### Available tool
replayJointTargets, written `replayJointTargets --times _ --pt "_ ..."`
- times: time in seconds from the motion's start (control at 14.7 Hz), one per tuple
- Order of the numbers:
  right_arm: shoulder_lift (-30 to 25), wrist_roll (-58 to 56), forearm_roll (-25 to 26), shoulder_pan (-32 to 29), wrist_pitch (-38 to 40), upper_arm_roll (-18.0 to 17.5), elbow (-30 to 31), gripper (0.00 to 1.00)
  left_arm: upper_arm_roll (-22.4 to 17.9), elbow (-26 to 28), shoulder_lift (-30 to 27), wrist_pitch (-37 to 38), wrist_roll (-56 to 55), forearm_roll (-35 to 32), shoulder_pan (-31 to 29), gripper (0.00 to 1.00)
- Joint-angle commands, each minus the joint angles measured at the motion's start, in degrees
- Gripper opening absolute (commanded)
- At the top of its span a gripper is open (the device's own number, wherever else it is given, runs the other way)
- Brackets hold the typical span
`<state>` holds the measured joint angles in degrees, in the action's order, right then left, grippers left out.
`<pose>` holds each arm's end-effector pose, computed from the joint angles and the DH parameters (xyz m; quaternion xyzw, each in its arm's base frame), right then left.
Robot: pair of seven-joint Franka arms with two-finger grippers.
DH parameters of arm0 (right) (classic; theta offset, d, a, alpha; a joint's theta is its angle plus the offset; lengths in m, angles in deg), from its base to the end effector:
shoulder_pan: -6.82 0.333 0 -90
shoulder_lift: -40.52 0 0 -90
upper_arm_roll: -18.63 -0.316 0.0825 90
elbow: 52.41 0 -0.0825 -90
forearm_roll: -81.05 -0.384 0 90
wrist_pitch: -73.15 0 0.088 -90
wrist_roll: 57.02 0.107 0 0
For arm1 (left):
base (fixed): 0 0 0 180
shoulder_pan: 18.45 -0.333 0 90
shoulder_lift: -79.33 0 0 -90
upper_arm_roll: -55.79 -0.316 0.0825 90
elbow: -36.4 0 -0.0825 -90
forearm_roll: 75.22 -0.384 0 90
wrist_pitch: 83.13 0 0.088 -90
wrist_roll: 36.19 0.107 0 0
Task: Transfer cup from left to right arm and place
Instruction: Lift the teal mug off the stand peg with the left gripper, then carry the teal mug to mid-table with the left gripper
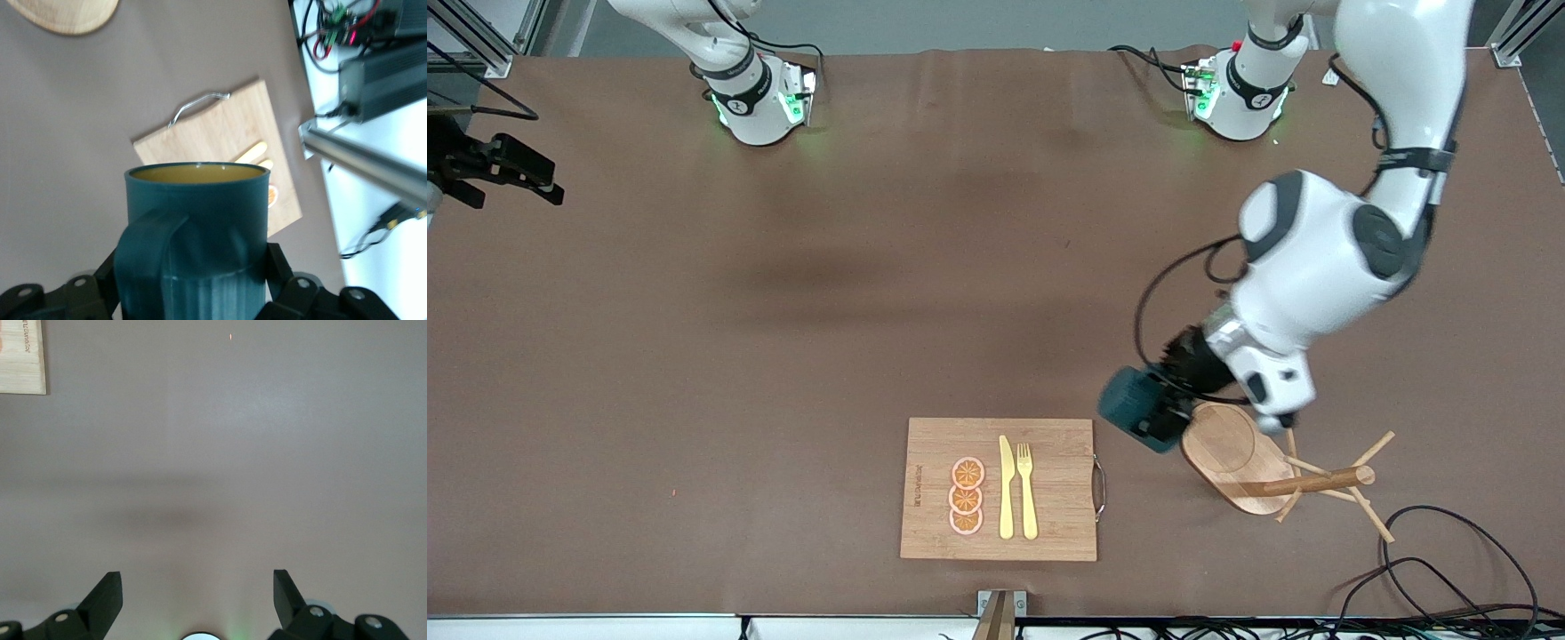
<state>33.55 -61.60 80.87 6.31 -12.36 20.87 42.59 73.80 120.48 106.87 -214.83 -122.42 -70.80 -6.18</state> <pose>0.5071 -0.0253 0.6415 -0.9996 -0.0163 0.0217 0.0053 0.6444 -0.3298 0.4537 0.8392 0.5018 0.0116 0.2092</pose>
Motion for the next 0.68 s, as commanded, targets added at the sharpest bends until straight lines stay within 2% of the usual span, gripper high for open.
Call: replayJointTargets --times 0.0,0.27,0.61 --pt "-0.42 -0.69 -0.26 -0.63 -0.19 -0.39 0.37 1.00 -0.60 -1.99 1.98 0.22 -7.08 -11.31 6.86 0.77" --pt "-0.42 -0.69 -0.26 -0.63 -0.19 -0.39 0.37 1.00 -0.69 -1.82 5.14 0.30 -17.80 -29.15 16.19 0.77" --pt "-0.42 -0.60 -0.26 -0.63 -0.10 -0.39 0.37 1.00 -0.96 -1.55 10.59 0.83 -31.16 -48.68 23.67 0.77"
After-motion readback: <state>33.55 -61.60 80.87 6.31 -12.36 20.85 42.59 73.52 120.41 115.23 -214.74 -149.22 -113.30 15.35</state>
